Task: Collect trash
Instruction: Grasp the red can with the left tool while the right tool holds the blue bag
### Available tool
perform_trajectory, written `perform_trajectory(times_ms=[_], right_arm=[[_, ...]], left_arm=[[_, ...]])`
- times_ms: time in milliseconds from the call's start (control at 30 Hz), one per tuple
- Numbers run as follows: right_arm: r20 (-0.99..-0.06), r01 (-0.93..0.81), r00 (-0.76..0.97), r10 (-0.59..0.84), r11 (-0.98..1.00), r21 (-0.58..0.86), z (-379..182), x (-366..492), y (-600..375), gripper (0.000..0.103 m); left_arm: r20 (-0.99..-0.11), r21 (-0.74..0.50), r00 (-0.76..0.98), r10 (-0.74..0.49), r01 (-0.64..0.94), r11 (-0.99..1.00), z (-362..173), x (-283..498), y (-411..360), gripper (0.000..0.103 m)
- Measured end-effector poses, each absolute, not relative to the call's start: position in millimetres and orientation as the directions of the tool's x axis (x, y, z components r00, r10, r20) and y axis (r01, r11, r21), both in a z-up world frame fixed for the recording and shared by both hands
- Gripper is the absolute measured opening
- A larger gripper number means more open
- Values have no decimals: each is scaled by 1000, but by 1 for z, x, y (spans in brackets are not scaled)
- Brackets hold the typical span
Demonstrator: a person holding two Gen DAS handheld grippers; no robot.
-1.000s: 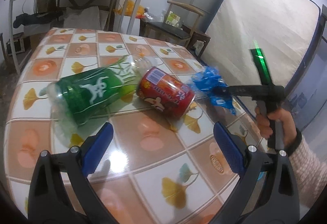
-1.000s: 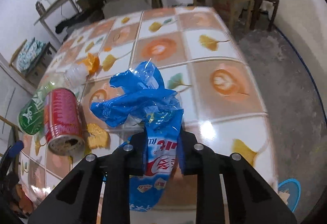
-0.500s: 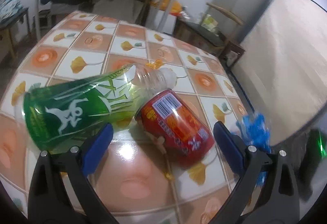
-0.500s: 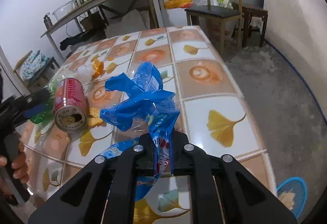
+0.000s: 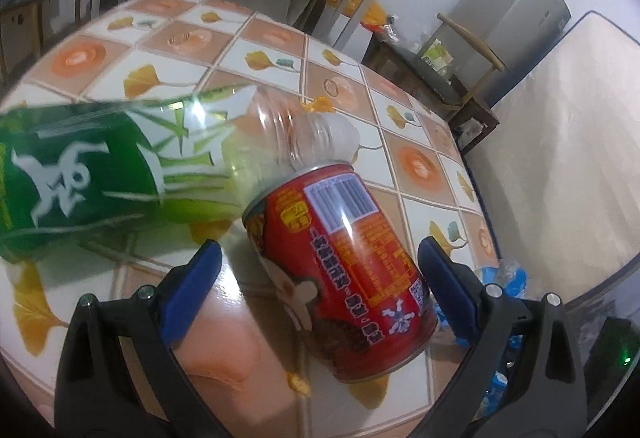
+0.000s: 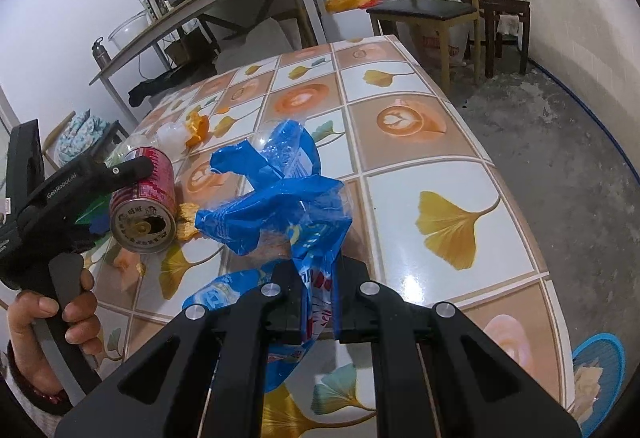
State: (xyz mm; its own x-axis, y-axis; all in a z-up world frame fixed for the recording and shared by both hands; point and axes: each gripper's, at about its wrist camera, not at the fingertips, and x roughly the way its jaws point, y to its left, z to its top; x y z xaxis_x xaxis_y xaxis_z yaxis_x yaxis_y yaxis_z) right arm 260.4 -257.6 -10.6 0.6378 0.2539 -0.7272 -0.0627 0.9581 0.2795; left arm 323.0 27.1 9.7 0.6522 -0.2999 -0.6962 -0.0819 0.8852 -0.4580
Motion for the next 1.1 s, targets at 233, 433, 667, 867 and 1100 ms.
perform_trajectory(times_ms=[233,433,667,867,1100], right_arm=[[-726,-63,637,258,956,285,-11,261,-259,9],[-722,-61,636,272,951,304,-11,262,-262,9],[-726,-86,614,309,941,327,-12,258,-265,9],[-750,-143,578,321,945,294,-12,249,-260,9],[-759,-189,570,316,949,253,-12,243,-250,31]], left_arm=[[-679,-516,635,-368,-56,855,9,319,25,76],[-691,-532,589,-419,-22,847,11,308,33,72],[-764,-422,447,-465,199,884,20,270,34,72],[-820,-211,429,-379,389,897,29,232,13,75],[-821,-164,459,-339,379,911,20,231,6,76]])
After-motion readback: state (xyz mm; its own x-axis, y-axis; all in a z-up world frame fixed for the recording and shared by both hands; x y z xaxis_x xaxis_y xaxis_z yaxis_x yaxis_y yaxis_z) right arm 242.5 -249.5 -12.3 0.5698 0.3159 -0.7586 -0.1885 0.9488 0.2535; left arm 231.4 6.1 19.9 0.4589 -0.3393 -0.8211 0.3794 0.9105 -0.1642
